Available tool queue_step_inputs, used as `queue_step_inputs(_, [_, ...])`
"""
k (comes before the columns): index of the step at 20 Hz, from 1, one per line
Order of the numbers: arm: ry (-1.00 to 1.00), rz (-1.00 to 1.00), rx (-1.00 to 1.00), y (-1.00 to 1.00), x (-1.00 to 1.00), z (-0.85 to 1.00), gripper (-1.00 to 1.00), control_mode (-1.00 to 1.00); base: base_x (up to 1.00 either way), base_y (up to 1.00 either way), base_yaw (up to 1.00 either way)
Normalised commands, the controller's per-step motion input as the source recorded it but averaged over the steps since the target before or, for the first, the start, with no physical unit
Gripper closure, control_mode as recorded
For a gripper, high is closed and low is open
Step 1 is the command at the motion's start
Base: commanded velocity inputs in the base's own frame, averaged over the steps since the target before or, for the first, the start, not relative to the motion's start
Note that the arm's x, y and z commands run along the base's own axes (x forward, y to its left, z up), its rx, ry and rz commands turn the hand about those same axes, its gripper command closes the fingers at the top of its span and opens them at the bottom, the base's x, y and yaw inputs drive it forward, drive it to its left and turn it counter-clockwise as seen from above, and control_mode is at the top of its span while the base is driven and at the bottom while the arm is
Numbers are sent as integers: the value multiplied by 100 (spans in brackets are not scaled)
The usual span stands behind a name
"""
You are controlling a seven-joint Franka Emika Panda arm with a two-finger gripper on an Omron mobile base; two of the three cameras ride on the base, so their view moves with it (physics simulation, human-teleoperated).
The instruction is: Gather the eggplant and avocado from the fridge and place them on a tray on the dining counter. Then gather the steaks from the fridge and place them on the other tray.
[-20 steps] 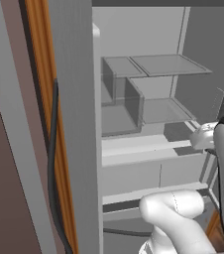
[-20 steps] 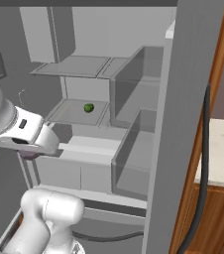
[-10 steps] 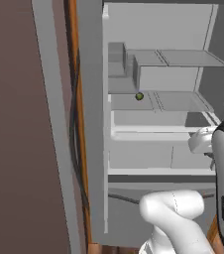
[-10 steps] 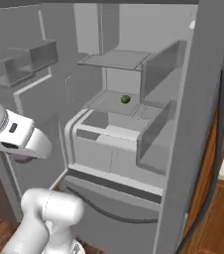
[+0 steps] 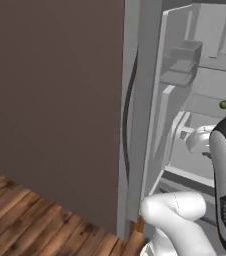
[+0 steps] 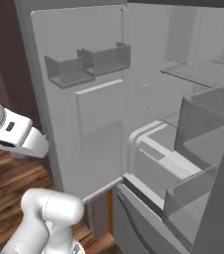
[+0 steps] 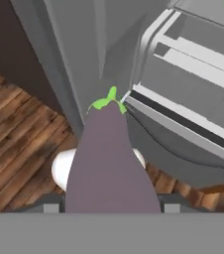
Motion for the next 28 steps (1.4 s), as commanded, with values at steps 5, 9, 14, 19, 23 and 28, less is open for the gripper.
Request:
queue_step_inputs(5, [0, 0, 0, 0, 0, 0, 100, 100, -48, 0, 76])
queue_step_inputs(9, [0, 0, 0, 0, 0, 0, 100, 100, -52, 12, 78])
queue_step_inputs(14, [0, 0, 0, 0, 0, 0, 100, 100, -11, 34, 85])
queue_step_inputs(19, [0, 0, 0, 0, 0, 0, 100, 100, 66, 29, 68])
queue_step_inputs(23, [0, 0, 0, 0, 0, 0, 100, 100, 100, 67, 16])
queue_step_inputs(28, [0, 0, 0, 0, 0, 0, 100, 100, 100, 80, 0])
